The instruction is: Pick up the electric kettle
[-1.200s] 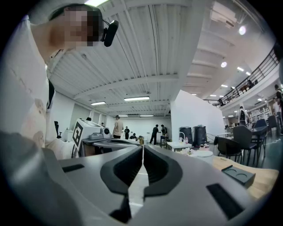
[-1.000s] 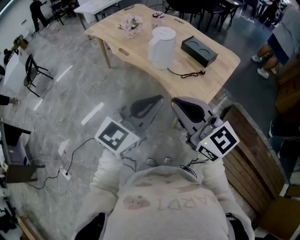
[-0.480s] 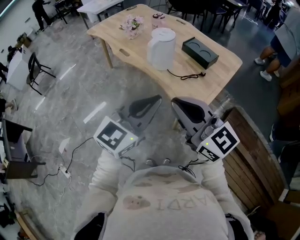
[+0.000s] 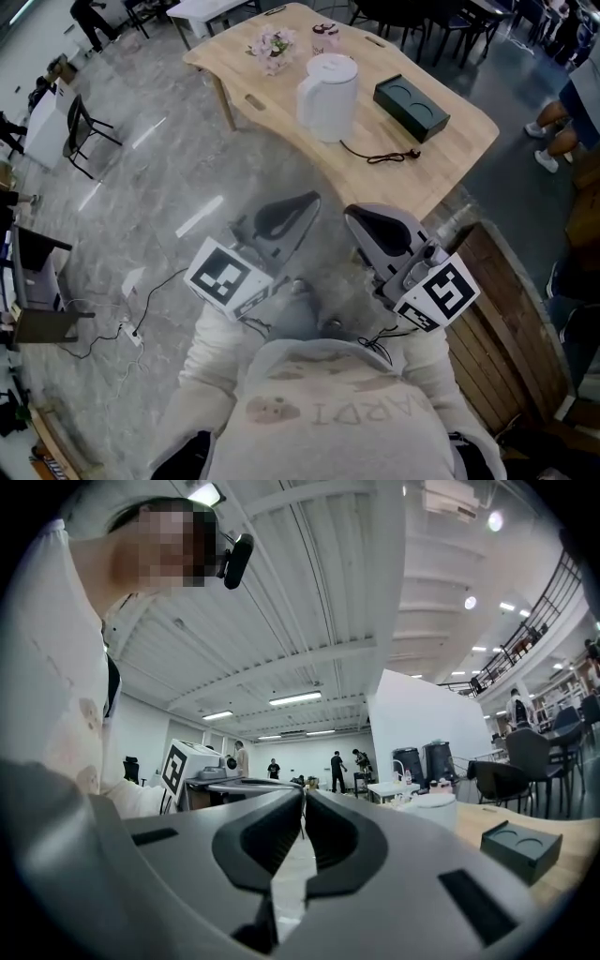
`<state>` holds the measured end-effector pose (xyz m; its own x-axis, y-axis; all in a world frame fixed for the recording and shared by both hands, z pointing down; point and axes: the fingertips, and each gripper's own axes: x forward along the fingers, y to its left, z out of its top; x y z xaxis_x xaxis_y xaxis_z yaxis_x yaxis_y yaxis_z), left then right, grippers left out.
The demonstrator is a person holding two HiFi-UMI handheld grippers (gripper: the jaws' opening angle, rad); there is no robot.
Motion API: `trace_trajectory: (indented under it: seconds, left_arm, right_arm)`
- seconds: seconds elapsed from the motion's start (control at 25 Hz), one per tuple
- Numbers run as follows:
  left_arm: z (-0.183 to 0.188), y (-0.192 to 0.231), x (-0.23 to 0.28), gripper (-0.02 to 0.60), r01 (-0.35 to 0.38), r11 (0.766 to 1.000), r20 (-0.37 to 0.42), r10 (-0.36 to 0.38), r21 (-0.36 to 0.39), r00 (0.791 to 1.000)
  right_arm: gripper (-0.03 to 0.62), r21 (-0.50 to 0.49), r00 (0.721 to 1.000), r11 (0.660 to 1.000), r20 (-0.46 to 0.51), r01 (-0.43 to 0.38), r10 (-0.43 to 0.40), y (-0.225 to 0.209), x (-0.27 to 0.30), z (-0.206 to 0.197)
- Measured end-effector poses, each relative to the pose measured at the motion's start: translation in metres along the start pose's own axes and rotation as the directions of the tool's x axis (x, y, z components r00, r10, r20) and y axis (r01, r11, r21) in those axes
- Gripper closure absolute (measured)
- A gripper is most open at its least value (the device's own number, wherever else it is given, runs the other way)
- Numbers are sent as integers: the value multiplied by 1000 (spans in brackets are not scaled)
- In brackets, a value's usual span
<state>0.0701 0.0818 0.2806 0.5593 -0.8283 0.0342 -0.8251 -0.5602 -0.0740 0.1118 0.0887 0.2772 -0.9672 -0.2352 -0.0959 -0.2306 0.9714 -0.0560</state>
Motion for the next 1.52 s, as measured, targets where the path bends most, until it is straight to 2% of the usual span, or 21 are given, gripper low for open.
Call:
trace_trajectory:
  seconds: [0.28, 0.56, 0.8, 1.0, 1.2, 1.4, 1.44, 1.52]
  left_arm:
    - [-18, 61, 25, 566, 21, 1000, -10, -21, 6, 1000]
    - [-20, 136, 59, 566, 143, 990, 4, -143, 16, 990]
    - [-22, 188, 74, 566, 217, 976, -4, -217, 17, 976]
    - [-37, 207, 91, 566, 281, 959, -10, -282, -26, 960]
    - [-53, 218, 108, 565, 358, 934, -14, -358, -14, 933]
    - [-71, 241, 118, 561, 377, 925, -28, -379, -48, 925]
    - [-76, 247, 120, 554, 381, 923, -34, -384, -58, 923]
    - [-87, 256, 125, 495, 394, 916, -53, -399, -80, 916]
  right_arm:
    - [571, -14, 1000, 1000, 11, 14, -14, -46, 50, -3]
    - [571, -34, 995, 995, 17, 97, -96, -103, 117, 8]
    - [571, -35, 986, 986, 14, 164, -164, -136, 159, 5]
    - [571, -20, 979, 979, -17, 204, -204, -160, 169, -4]
    - [571, -14, 975, 975, -29, 221, -221, -181, 171, -6]
    - [571, -20, 973, 974, -34, 227, -227, -194, 173, -4]
    - [571, -21, 973, 973, -36, 229, -229, -197, 174, -4]
    - [571, -17, 971, 972, -40, 234, -235, -202, 174, -6]
